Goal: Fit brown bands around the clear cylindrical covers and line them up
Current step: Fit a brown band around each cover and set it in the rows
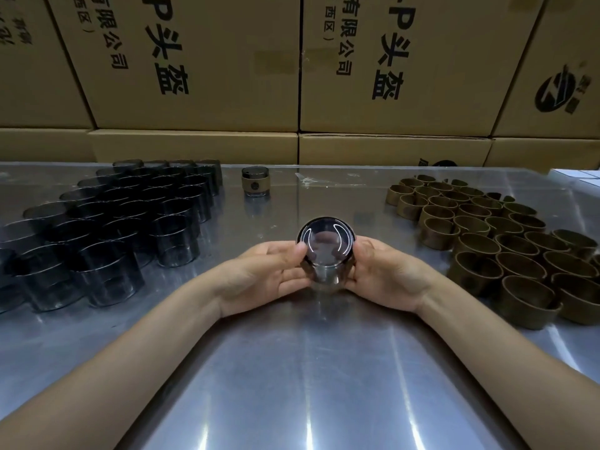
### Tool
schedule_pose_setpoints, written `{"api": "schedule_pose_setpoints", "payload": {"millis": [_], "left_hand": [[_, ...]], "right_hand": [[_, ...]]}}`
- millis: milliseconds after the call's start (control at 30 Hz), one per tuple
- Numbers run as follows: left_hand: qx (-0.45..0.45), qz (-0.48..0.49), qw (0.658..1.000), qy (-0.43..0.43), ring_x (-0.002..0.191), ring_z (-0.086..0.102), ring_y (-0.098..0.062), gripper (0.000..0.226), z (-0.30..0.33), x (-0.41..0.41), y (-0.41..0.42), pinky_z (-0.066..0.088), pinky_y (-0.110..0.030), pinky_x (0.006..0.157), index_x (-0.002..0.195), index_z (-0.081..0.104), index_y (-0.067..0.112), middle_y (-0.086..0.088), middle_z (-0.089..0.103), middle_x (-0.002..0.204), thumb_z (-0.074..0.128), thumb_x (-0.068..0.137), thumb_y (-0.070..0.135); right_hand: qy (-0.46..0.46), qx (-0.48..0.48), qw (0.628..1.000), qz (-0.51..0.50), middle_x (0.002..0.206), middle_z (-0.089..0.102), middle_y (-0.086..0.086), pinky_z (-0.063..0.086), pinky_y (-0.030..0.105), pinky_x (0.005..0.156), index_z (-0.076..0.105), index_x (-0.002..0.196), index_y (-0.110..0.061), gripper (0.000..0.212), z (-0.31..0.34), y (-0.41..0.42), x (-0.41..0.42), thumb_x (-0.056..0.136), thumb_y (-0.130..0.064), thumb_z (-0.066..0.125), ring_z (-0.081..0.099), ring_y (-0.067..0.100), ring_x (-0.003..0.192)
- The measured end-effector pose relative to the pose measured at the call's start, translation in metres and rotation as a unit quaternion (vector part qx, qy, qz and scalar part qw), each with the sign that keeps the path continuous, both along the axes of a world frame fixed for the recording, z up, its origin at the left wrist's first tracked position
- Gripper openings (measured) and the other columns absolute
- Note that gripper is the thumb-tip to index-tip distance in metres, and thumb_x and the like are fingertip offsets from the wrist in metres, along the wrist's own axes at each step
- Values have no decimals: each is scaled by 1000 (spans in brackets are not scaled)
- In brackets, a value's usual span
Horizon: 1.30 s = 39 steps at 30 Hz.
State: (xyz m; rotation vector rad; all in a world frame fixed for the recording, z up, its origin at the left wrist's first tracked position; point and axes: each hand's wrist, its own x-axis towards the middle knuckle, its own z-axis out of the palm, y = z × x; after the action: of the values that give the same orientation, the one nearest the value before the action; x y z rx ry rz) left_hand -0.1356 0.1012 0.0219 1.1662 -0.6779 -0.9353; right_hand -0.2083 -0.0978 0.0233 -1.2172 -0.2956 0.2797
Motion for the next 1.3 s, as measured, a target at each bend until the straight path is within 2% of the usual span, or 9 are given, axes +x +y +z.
{"api": "schedule_pose_setpoints", "payload": {"millis": [167, 333, 467, 533, 633, 733, 800, 1033, 1300], "left_hand": [[-9, -44, 999, -29, 104, 67, -13, 70, 0, -5, 4, 54, -23, 86, 109, 72, 12, -4, 72, 110, 95, 48, 39], [-9, -50, 998, -34, 105, 66, -17, 80, 0, -7, 4, 54, -27, 88, 115, 66, 7, -9, 70, 112, 96, 46, 33], [-26, 10, 1000, -8, 113, 61, -23, 72, 7, -11, 0, 49, -37, 101, 112, 70, 14, -11, 65, 118, 85, 56, 56], [-7, 120, 993, -6, 97, 55, -36, 75, 8, -17, -11, 45, -39, 91, 96, 68, 9, -21, 60, 102, 56, 66, 77], [15, 271, 955, -122, 63, 38, -25, 65, 4, -30, -27, 28, -32, 59, 63, 52, 16, -14, 43, 69, 29, 81, 74], [28, 324, 901, -287, 53, 43, -6, 65, -2, -35, -31, 34, -18, 57, 58, 47, 18, 7, 46, 55, 18, 96, 61], [9, 319, 890, -325, 51, 41, -2, 62, -3, -38, -33, 34, -13, 55, 57, 45, 18, 12, 45, 51, 17, 100, 53], [-7, 344, 884, -316, 48, 36, -1, 53, -1, -40, -32, 32, -12, 51, 55, 39, 18, 11, 38, 47, 24, 92, 53], [-66, 316, 910, -259, 42, 29, -3, 52, 4, -47, -33, 28, -13, 45, 53, 29, 14, 11, 29, 45, 29, 101, 32]], "right_hand": [[-19, -11, 997, 77, 113, 69, 1, 49, 26, 86, 69, 118, -25, 63, 1, 0, -4, 61, -42, 88, 65, 14, 102], [-10, -3, 997, 82, 118, 67, 5, 47, 30, 91, 65, 124, -23, 69, 0, -2, -5, 62, -38, 89, 60, 21, 108], [56, 16, 997, -55, 116, 68, 10, 47, 38, 99, 66, 121, -19, 67, 6, 8, -2, 71, -62, 68, 64, 24, 110], [72, -18, 978, -193, 88, 71, 11, 50, 34, 81, 72, 96, -21, 55, 7, 24, 1, 73, -68, 52, 67, 24, 85], [-9, -130, 929, -347, 62, 58, 0, 42, 26, 64, 63, 59, -23, 46, 2, 47, 2, 88, -56, 51, 53, 14, 62], [-97, -198, 902, -372, 56, 41, -6, 34, 14, 51, 48, 62, -14, 45, -2, 56, 1, 98, -40, 47, 39, 3, 52], [-111, -196, 898, -377, 52, 34, -6, 30, 16, 48, 40, 57, -14, 50, -1, 57, -1, 100, -39, 43, 34, 4, 50], [-112, -192, 896, -384, 44, 30, -8, 28, 13, 43, 34, 52, -10, 59, 4, 62, -5, 101, -43, 33, 31, 3, 42], [-89, -136, 919, -360, 61, 47, 13, 36, 16, 46, 55, 65, 14, 64, 2, 67, -9, 98, -39, 43, 45, 14, 53]]}}
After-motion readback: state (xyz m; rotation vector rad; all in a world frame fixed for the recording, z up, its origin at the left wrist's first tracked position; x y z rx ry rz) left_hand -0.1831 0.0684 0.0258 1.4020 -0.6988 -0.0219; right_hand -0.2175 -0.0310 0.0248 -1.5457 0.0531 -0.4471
